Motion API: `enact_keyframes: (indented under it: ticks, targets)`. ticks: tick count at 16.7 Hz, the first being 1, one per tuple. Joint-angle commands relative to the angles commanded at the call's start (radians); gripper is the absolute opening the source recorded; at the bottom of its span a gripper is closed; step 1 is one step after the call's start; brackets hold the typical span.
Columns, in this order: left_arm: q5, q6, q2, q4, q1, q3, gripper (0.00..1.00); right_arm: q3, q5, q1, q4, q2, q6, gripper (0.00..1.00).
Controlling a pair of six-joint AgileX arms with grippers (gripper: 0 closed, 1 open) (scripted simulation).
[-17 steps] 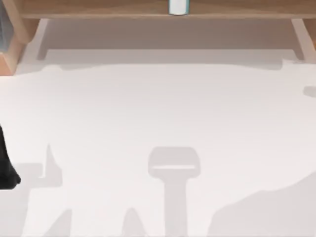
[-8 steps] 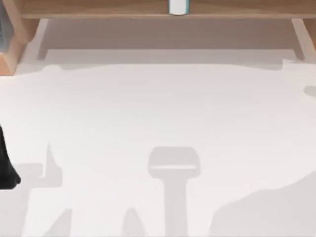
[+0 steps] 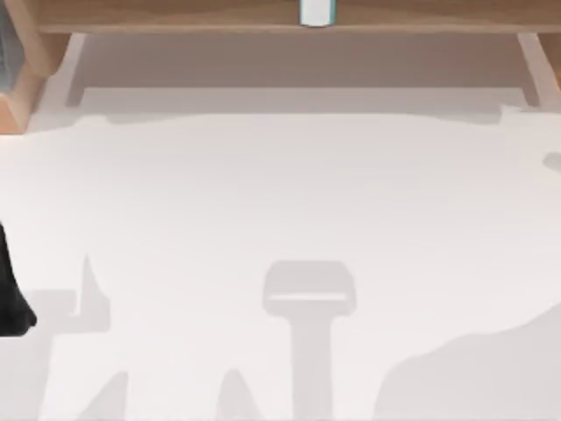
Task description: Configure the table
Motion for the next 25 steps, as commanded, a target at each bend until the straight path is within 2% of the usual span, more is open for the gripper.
enact_keyframes:
  ticks: [1, 2, 11, 14, 19, 25]
  targets:
    - [0.000, 0.000, 0.000, 0.000, 0.000, 0.000, 1.00, 0.000, 0.000, 0.000, 0.000, 0.000, 0.000, 0.98]
    - [0.000, 0.000, 0.000, 0.000, 0.000, 0.000, 1.00, 0.000, 0.000, 0.000, 0.000, 0.000, 0.000, 1.00]
    - [0.000, 0.000, 0.000, 0.000, 0.000, 0.000, 1.00, -0.028, 0.002, -0.010, -0.011, 0.014, 0.004, 1.00]
    - [0.000, 0.000, 0.000, 0.000, 0.000, 0.000, 1.00, -0.055, 0.015, 0.011, -0.048, -0.047, 0.057, 1.00]
    - [0.000, 0.000, 0.000, 0.000, 0.000, 0.000, 1.00, -0.205, 0.085, 0.093, -0.228, -0.354, 0.305, 1.00]
    - [0.000, 0.000, 0.000, 0.000, 0.000, 0.000, 1.00, -0.502, 0.205, 0.208, -0.531, -1.014, 0.730, 1.00]
